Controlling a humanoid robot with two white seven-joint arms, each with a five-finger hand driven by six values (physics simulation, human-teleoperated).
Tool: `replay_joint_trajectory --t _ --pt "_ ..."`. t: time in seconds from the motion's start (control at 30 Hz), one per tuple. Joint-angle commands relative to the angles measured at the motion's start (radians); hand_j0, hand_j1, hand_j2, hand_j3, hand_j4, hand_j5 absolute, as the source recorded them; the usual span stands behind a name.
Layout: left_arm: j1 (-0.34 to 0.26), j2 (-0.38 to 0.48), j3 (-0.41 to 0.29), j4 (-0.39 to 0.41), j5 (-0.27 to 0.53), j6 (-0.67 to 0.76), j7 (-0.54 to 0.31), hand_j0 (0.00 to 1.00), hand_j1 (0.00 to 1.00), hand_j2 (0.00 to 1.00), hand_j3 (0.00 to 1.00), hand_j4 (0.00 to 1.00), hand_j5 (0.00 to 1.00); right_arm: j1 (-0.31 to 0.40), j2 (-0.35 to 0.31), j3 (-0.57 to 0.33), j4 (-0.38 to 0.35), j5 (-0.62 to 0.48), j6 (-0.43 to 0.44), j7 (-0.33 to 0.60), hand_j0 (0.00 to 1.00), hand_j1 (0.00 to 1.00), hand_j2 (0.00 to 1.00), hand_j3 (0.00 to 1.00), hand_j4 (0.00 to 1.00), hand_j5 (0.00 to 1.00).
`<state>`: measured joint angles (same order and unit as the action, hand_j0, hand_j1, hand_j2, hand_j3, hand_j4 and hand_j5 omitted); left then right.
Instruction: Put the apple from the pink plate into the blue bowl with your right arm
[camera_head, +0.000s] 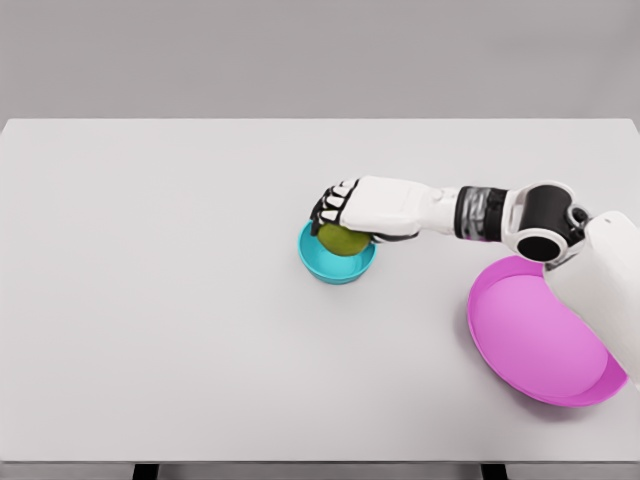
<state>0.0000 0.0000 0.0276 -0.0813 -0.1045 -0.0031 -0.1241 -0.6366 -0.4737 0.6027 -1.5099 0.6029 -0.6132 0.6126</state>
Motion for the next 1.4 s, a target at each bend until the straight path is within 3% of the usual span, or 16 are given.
replay_joint_trajectory --t 0.0,0.1,0.17,0.23,0.47,0.67,0.73,0.77,0.87,0.93,1.0,1.1,1.37 --pt "0.000 0.000 0.000 0.000 0.000 0.000 0.000 1.00 1.00 1.00 1.00 1.00 1.00 0.000 0.009 0.017 0.016 -0.002 0.002 -0.002 0.45 0.45 0.45 0.45 0.45 0.45" --pt "0.000 0.000 0.000 0.000 0.000 0.000 0.000 1.00 1.00 1.00 1.00 1.00 1.00 0.000 0.010 0.017 0.017 0.003 0.002 -0.002 0.47 0.47 0.47 0.47 0.47 0.47" --pt "0.000 0.000 0.000 0.000 0.000 0.000 0.000 1.00 1.00 1.00 1.00 1.00 1.00 0.000 0.009 0.017 0.017 0.003 0.002 -0.002 0.69 0.69 0.69 0.69 0.69 0.69" --pt "0.000 0.000 0.000 0.000 0.000 0.000 0.000 1.00 1.00 1.00 1.00 1.00 1.00 0.002 0.009 0.019 0.016 0.005 0.002 -0.002 1.00 1.00 1.00 1.00 1.00 1.00" --pt "0.000 0.000 0.000 0.000 0.000 0.000 0.000 1.00 1.00 1.00 1.00 1.00 1.00 0.000 0.009 0.026 0.004 0.005 0.002 -0.002 1.00 1.00 1.00 1.00 1.00 1.00" --pt "0.000 0.000 0.000 0.000 0.000 0.000 0.000 1.00 1.00 1.00 1.00 1.00 1.00 -0.005 -0.013 -0.006 -0.141 -0.009 0.002 -0.002 1.00 1.00 1.00 1.00 1.00 1.00" --pt "0.000 0.000 0.000 0.000 0.000 0.000 0.000 1.00 1.00 1.00 1.00 1.00 1.00 0.006 -0.071 -0.096 -0.228 -0.023 0.002 -0.002 1.00 1.00 1.00 1.00 1.00 1.00" --pt "0.000 0.000 0.000 0.000 0.000 0.000 0.000 1.00 1.00 1.00 1.00 1.00 1.00 0.011 -0.089 -0.118 -0.236 -0.038 0.002 -0.002 1.00 1.00 1.00 1.00 1.00 1.00" --pt "0.000 0.000 0.000 0.000 0.000 0.000 0.000 1.00 1.00 1.00 1.00 1.00 1.00 0.092 -0.212 -0.277 -0.233 -0.080 0.002 -0.002 1.00 1.00 1.00 1.00 1.00 1.00" --pt "0.000 0.000 0.000 0.000 0.000 0.000 0.000 1.00 1.00 1.00 1.00 1.00 1.00 0.194 -0.255 -0.398 -0.225 -0.086 0.002 -0.002 1.00 1.00 1.00 1.00 1.00 1.00" --pt "0.000 0.000 0.000 0.000 0.000 0.000 0.000 1.00 1.00 1.00 1.00 1.00 1.00 0.252 -0.270 -0.472 -0.193 -0.097 0.002 -0.002 1.00 1.00 1.00 1.00 1.00 1.00" --pt "0.000 0.000 0.000 0.000 0.000 0.000 0.000 1.00 1.00 1.00 1.00 1.00 1.00 0.245 -0.263 -0.480 -0.043 -0.095 0.002 -0.002 1.00 1.00 1.00 1.00 1.00 1.00" --pt "0.000 0.000 0.000 0.000 0.000 0.000 0.000 1.00 1.00 1.00 1.00 1.00 1.00 0.278 -0.252 -0.483 -0.018 -0.097 0.002 -0.002 1.00 1.00 1.00 1.00 1.00 1.00"
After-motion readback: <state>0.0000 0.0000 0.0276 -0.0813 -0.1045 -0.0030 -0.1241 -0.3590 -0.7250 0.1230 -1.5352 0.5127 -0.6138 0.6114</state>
